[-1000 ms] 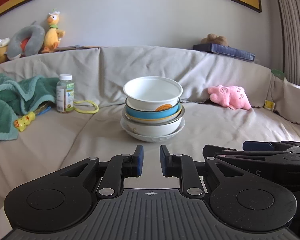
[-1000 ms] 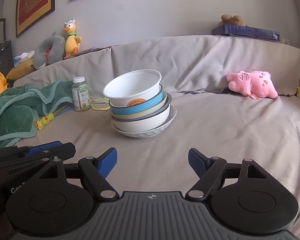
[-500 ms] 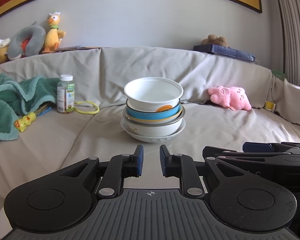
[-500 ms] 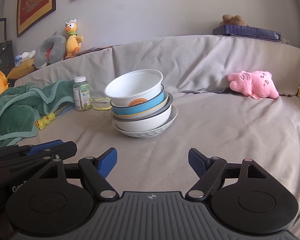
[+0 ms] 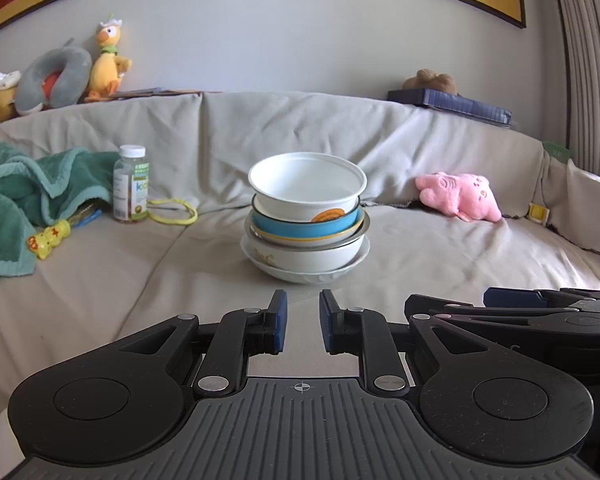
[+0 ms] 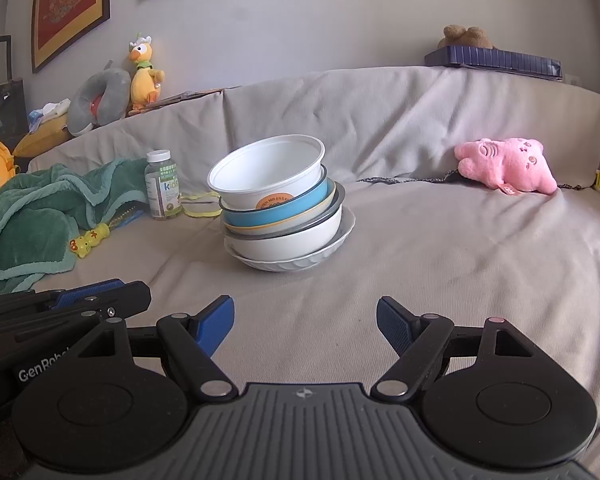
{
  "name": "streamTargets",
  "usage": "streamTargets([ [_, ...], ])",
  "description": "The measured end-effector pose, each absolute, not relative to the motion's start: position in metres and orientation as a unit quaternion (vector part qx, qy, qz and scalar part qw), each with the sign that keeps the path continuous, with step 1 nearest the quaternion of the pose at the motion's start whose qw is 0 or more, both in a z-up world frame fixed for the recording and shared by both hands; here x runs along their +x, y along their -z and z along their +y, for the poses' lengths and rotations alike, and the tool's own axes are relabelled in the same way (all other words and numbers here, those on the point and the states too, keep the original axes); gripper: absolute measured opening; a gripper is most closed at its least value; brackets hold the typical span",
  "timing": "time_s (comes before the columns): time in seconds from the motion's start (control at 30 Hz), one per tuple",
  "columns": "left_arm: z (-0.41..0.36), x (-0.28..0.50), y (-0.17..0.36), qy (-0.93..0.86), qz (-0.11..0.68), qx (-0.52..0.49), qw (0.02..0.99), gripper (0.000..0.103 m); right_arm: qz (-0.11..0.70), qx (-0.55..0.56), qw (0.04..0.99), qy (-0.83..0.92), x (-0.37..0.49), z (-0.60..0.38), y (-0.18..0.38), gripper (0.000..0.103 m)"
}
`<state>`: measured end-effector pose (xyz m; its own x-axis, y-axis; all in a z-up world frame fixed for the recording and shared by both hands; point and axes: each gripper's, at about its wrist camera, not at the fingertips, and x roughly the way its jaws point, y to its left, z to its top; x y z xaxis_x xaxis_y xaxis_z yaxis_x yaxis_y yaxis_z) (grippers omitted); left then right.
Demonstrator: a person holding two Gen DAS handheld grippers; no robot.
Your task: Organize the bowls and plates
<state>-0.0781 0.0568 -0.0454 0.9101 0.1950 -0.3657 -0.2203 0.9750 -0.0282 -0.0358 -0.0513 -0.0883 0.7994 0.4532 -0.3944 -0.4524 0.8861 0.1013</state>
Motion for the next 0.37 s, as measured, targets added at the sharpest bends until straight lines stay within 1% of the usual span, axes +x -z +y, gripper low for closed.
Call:
streamTargets([
  [0.27,0.060,-0.076,0.048,-0.115,0.191,-0.044,0.974,0.021,0.209,0.003,0.948,-0.240,-0.035,-0.052,0.089,0.079],
  [0.37,0.074,-0.068,0.050,-0.119,0.213,-0.080,0.966,0.021,0.216,0.011,0.945,-0.246,-0.030,-0.055,0.089,0.079],
])
